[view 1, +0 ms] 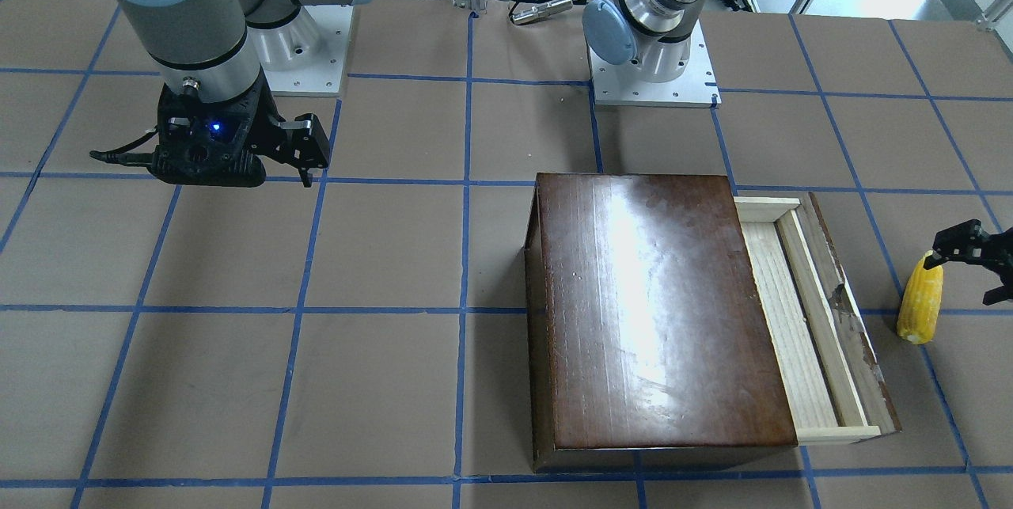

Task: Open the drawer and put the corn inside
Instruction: 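Release the handle and move the left gripper over the yellow corn, then lower the left gripper and grasp the yellow corn cob, then lift the corn and carry it over the open drawer with the left gripper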

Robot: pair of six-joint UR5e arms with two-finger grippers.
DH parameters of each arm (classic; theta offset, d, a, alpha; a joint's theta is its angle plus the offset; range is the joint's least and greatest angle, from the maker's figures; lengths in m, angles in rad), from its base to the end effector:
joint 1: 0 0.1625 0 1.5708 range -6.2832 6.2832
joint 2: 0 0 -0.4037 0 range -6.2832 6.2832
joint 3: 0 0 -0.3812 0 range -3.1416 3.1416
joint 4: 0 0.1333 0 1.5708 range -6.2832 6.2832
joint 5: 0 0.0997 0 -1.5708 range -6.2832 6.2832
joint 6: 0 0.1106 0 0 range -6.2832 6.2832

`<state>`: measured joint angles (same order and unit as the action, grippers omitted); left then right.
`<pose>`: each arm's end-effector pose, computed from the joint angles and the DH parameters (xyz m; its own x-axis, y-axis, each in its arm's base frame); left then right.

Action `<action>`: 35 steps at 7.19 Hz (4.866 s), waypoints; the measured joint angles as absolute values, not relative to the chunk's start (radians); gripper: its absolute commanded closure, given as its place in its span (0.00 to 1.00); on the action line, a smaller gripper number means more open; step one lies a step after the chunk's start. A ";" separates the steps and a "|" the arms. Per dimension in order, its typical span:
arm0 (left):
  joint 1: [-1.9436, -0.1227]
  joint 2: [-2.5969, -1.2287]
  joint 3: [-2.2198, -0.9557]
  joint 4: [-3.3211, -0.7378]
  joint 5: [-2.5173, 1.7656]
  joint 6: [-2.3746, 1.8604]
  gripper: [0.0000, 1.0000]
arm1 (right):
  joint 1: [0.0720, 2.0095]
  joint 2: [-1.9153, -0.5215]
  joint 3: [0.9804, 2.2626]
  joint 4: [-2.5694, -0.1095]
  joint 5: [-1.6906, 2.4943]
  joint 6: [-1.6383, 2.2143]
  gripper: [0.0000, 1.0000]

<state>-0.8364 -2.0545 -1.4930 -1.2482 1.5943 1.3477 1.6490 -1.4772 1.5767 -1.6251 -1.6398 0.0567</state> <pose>0.3239 -0.5538 0.2509 -0.8157 0.5734 0.0760 0.5772 0.8156 0.0413 0.1653 -0.5003 0.4118 -0.9972 -0.0245 0.0713 -0.0216 0.9989 0.0412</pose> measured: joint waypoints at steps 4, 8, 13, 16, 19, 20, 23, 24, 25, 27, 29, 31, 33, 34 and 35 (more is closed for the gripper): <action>-0.810 -2.058 -1.642 -1.003 1.634 1.456 0.00 | 1.649 -1.477 1.577 -1.626 -1.640 0.057 0.00; -0.797 -2.079 -1.658 -0.991 1.639 1.500 0.00 | 1.649 -1.477 1.577 -1.625 -1.640 0.057 0.00; -0.795 -2.124 -1.651 -0.986 1.636 1.505 0.12 | 1.649 -1.477 1.577 -1.625 -1.639 0.057 0.00; -0.795 -2.130 -1.647 -0.988 1.642 1.504 1.00 | 1.649 -1.477 1.576 -1.626 -1.639 0.057 0.00; -0.799 -2.112 -1.641 -0.993 1.643 1.498 1.00 | 1.649 -1.477 1.577 -1.626 -1.639 0.057 0.00; -0.804 -2.100 -1.630 -1.000 1.644 1.490 1.00 | 1.649 -1.477 1.577 -1.626 -1.640 0.057 0.00; -0.827 -2.049 -1.532 -1.105 1.640 1.382 1.00 | 1.649 -1.477 1.577 -1.626 -1.640 0.057 0.00; -0.854 -2.024 -1.495 -1.150 1.638 1.320 1.00 | 1.649 -1.477 1.577 -1.626 -1.640 0.057 0.00; -0.886 -1.995 -1.457 -1.207 1.635 1.244 1.00 | 1.649 -1.477 1.577 -1.626 -1.640 0.057 0.00; -0.949 -1.936 -1.379 -1.372 1.606 1.061 1.00 | 1.649 -1.477 1.577 -1.626 -1.638 0.057 0.00; -1.020 -1.885 -1.322 -1.524 1.563 0.882 1.00 | 1.649 -1.477 1.577 -1.625 -1.638 0.057 0.00; -1.103 -1.854 -1.316 -1.579 1.512 0.712 1.00 | 1.649 -1.477 1.577 -1.625 -1.638 0.057 0.00; -1.176 -1.855 -1.341 -1.590 1.490 0.574 1.00 | 1.649 -1.477 1.577 -1.625 -1.638 0.057 0.00; -1.194 -1.866 -1.359 -1.588 1.471 0.539 1.00 | 1.649 -1.477 1.577 -1.625 -1.638 0.057 0.00; -1.201 -1.876 -1.376 -1.584 1.452 0.521 1.00 | 1.649 -1.477 1.577 -1.625 -1.638 0.057 0.00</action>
<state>-1.2007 -1.8756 -1.3756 -1.5839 1.4524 0.5209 1.6490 -1.4772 1.5769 -1.6247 -1.6383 0.0568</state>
